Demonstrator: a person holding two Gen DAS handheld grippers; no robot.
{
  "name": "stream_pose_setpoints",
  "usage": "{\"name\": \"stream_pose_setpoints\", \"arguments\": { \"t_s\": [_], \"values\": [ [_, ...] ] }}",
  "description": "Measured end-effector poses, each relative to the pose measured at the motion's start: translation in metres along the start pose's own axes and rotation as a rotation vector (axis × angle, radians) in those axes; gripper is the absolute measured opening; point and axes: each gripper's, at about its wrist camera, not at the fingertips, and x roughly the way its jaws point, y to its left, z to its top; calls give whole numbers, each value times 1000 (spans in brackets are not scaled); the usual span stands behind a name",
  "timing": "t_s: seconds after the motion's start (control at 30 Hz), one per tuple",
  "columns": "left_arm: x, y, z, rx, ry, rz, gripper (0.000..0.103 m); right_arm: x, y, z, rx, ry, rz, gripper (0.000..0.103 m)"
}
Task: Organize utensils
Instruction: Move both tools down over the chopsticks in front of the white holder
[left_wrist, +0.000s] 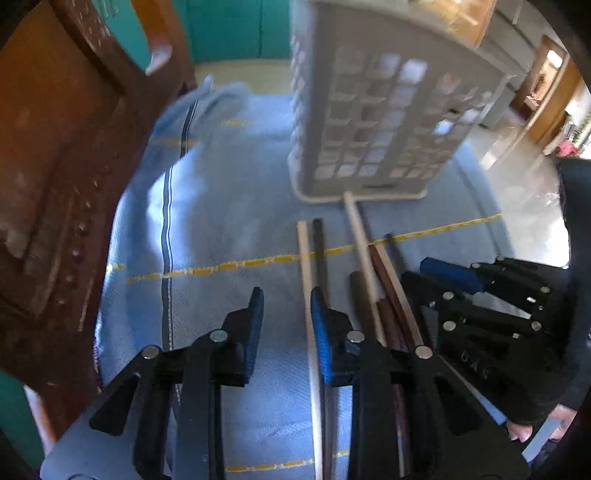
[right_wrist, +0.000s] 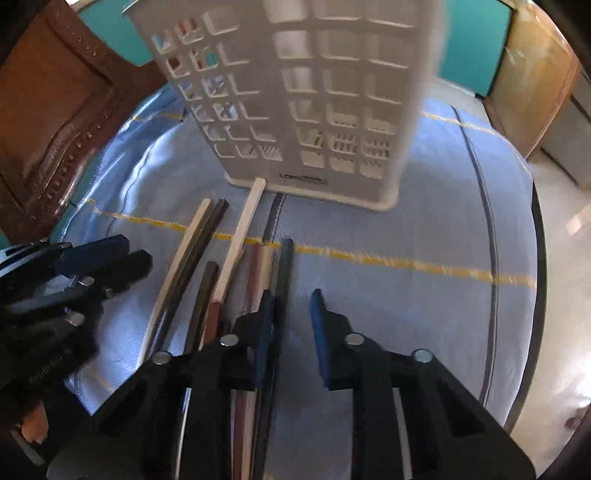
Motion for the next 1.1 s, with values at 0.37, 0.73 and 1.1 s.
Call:
{"name": "stream_pose_setpoints", "arguments": {
  "t_s": [0.37, 0.73, 1.1],
  "values": [
    [25, -8, 0, 9, 57, -8, 21, -8, -32, -11, 90, 17, 7, 7],
    [23, -13, 1, 35, 8, -51, 7, -16, -73, -23, 171, 8, 39, 7],
    [-9, -5, -18, 30, -51, -84, 7, -27, -84, -27, 175, -8, 33, 7]
  ]
}}
